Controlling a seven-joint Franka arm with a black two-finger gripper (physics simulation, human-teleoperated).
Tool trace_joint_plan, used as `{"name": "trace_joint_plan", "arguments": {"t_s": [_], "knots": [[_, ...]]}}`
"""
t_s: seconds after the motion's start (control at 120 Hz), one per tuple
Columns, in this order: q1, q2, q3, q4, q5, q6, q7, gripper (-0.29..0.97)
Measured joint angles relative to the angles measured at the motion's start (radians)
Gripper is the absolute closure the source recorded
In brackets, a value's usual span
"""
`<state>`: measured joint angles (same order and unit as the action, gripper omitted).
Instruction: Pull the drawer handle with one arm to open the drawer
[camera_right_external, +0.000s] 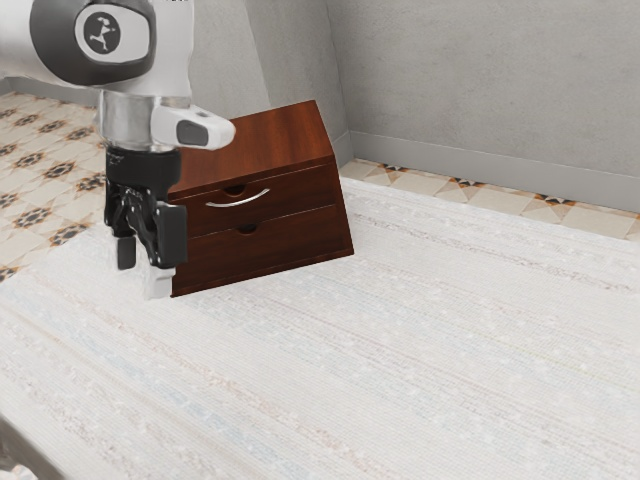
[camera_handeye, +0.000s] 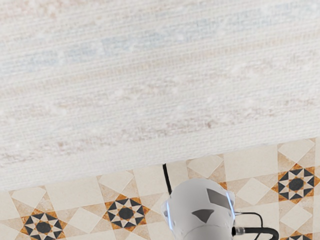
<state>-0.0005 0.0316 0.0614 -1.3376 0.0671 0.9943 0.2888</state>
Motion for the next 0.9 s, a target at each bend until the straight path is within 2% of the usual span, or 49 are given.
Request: {"name": "trace_joint_plan", "arguments": {"t_s": [0.1, 0.133, 0.183, 0.267, 0.375, 0.442, 0.5, 0.642, 0.742, 0.9], "knots": [[0.081, 0.022, -0.005, 0.001, 0.006, 0.166, 0.075, 0.0], [0.12, 0.036, -0.01, 0.006, 0.042, 0.216, 0.098, 0.0], [0.156, 0.067, -0.022, 0.011, 0.139, 0.279, 0.13, 0.0], [0.11, 0.115, -0.035, 0.025, 0.272, 0.369, 0.171, 0.0], [0.069, 0.151, -0.054, 0.031, 0.348, 0.472, 0.216, 0.02], [0.076, 0.204, -0.055, 0.036, 0.375, 0.519, 0.233, 0.07], [0.085, 0.255, -0.057, 0.069, 0.39, 0.552, 0.242, 0.17], [0.121, 0.327, -0.078, 0.147, 0.402, 0.613, 0.254, 0.36], [0.215, 0.352, -0.192, 0.159, 0.407, 0.658, 0.259, 0.43], [0.281, 0.376, -0.231, 0.174, 0.404, 0.722, 0.265, 0.47]]}}
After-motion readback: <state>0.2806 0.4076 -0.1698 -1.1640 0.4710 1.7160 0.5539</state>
